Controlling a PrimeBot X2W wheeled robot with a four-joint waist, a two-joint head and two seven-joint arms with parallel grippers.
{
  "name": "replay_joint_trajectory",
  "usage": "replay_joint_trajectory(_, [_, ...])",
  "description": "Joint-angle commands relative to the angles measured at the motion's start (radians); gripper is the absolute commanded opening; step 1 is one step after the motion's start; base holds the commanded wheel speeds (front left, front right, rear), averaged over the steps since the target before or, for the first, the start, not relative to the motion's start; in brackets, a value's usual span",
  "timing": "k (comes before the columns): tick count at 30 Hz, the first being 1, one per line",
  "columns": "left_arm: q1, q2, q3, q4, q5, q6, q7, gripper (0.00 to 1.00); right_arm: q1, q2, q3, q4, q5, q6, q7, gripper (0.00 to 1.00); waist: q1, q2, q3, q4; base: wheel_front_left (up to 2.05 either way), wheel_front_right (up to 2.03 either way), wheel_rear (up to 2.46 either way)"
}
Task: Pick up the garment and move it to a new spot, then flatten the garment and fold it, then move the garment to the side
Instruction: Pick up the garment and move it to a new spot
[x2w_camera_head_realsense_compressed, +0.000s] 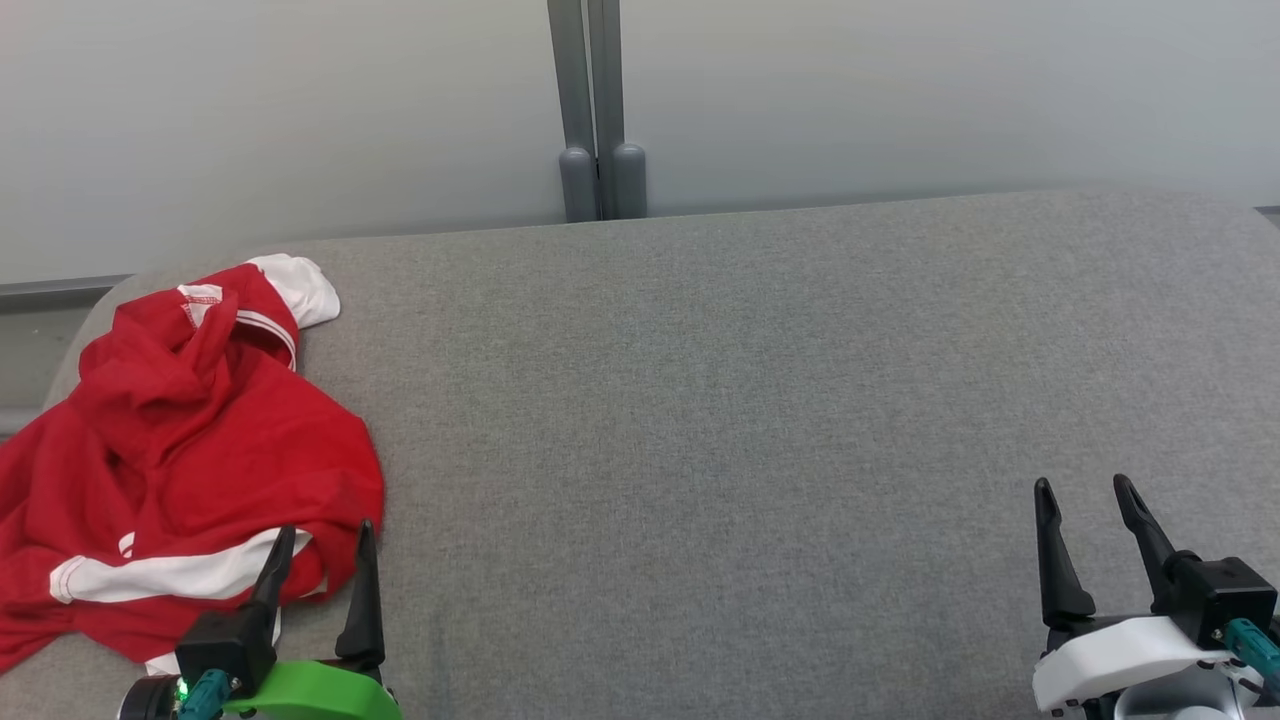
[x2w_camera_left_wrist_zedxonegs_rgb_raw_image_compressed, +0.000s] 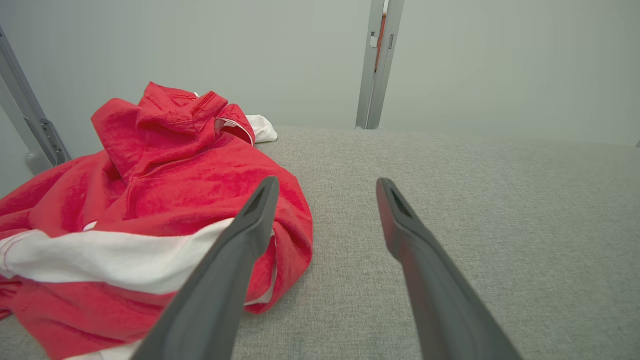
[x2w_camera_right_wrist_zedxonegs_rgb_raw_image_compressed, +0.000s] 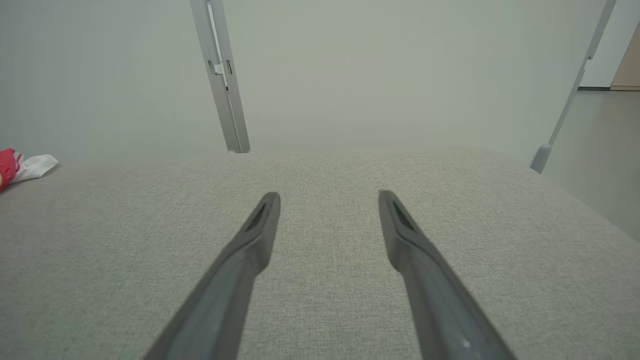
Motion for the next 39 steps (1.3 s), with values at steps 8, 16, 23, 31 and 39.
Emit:
replay_joint_trajectory(8, [0.008, -0.001, 0.005, 0.005, -0.005, -0.003, -0.004, 1.0, 0.009, -0.004, -0.004, -0.001, 0.003, 0.0, -0.004, 1.0, 0.0, 0.0, 0.001, 0.004, 0.0, 0.0, 0.0])
replay_joint_trajectory(16, [-0.014, -0.002, 0.002, 0.013, -0.007, -0.003, -0.003, 1.0, 0.013, -0.001, 0.007, -0.023, -0.003, 0.0, -0.004, 1.0, 0.0, 0.0, -0.005, 0.113, 0.0, 0.0, 0.0])
replay_joint_trajectory(23, [-0.006, -0.005, 0.027, 0.016, -0.019, -0.003, -0.002, 1.0, 0.012, -0.01, 0.035, -0.016, -0.001, 0.0, -0.004, 1.0, 0.0, 0.0, -0.01, 0.311, 0.0, 0.0, 0.0])
replay_joint_trajectory(31, [-0.035, -0.007, 0.006, -0.009, -0.002, -0.003, -0.002, 1.0, -0.015, -0.024, 0.069, -0.008, 0.004, 0.0, -0.004, 1.0, 0.0, 0.0, -0.005, 0.375, 0.0, 0.0, 0.0])
replay_joint_trajectory(39, [-0.239, 0.002, -0.139, 0.164, -0.025, -0.002, 0.045, 1.0, -0.046, -0.073, 0.074, -0.019, -0.002, 0.0, -0.004, 1.0, 0.0, 0.0, 0.093, 0.346, 0.0, 0.0, 0.0])
